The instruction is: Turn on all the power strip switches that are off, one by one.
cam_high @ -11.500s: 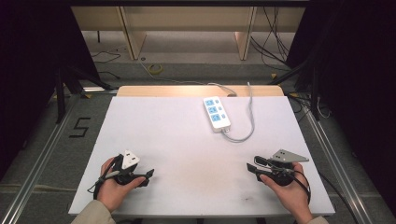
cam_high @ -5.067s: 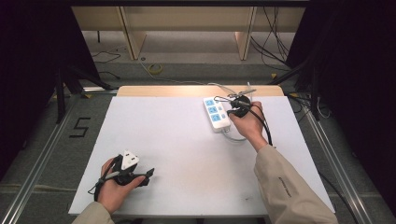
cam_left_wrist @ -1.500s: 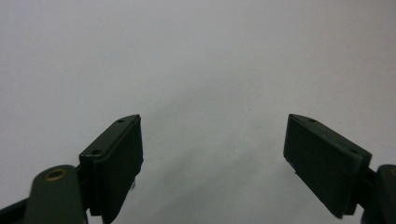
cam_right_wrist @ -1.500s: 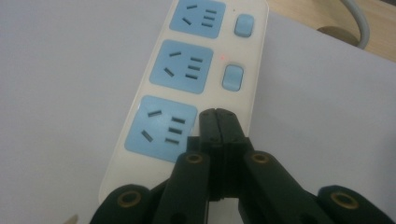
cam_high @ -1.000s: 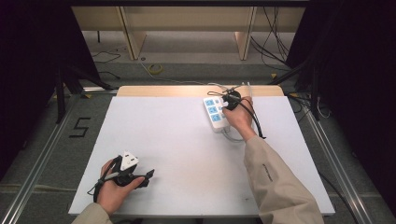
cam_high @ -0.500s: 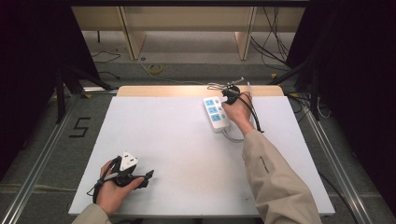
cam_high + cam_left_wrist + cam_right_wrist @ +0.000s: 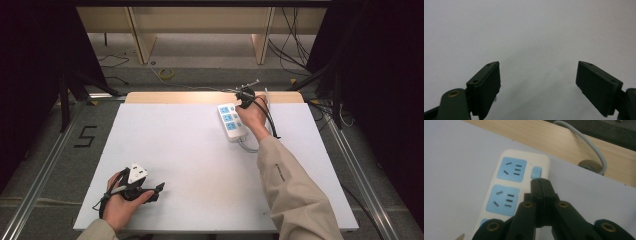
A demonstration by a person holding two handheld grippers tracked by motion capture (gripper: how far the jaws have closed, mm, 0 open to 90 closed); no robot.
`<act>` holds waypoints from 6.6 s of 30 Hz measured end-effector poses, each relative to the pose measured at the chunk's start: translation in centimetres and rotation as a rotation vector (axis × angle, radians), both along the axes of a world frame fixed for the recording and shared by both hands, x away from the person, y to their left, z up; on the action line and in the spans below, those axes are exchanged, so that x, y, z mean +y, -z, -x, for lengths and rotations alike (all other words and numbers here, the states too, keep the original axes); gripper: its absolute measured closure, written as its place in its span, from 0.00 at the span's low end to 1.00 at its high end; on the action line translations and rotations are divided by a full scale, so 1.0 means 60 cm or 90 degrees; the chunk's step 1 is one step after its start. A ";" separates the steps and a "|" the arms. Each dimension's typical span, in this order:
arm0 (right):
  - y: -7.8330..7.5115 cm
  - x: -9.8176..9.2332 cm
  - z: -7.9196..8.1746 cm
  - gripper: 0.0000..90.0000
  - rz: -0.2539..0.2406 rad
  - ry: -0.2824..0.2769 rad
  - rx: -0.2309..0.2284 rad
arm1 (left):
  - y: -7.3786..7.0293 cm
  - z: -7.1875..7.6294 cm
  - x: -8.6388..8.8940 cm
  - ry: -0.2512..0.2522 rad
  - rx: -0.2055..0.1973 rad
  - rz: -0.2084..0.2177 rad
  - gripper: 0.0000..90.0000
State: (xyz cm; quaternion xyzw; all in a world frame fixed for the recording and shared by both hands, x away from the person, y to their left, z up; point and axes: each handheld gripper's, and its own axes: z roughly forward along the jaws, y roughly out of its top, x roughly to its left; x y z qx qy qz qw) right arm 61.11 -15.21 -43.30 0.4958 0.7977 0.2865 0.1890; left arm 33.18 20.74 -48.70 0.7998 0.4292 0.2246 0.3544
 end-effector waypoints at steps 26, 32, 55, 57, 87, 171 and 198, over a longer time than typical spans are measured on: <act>0.002 0.021 -0.027 1.00 0.003 -0.004 -0.006 | 0.001 0.001 0.000 0.000 0.001 0.003 0.22; 0.000 0.023 -0.033 1.00 0.006 -0.004 -0.007 | 0.001 0.001 0.000 -0.002 0.000 0.003 0.22; 0.008 0.031 -0.049 1.00 0.013 0.000 0.000 | 0.000 0.002 0.002 -0.003 0.000 0.009 0.22; 0.011 0.031 -0.050 1.00 0.016 -0.002 0.001 | 0.000 0.002 0.003 -0.002 0.000 0.007 0.22; 0.027 0.033 -0.055 1.00 0.020 -0.004 0.011 | 0.000 0.002 0.001 0.000 0.001 0.005 0.22; 0.002 -0.100 0.142 0.84 -0.077 -0.069 -0.003 | 0.002 0.004 -0.001 -0.004 0.001 -0.002 0.21; 0.047 -0.165 0.401 0.60 -0.114 -0.165 -0.083 | 0.008 -0.001 -0.002 -0.013 0.009 -0.005 0.20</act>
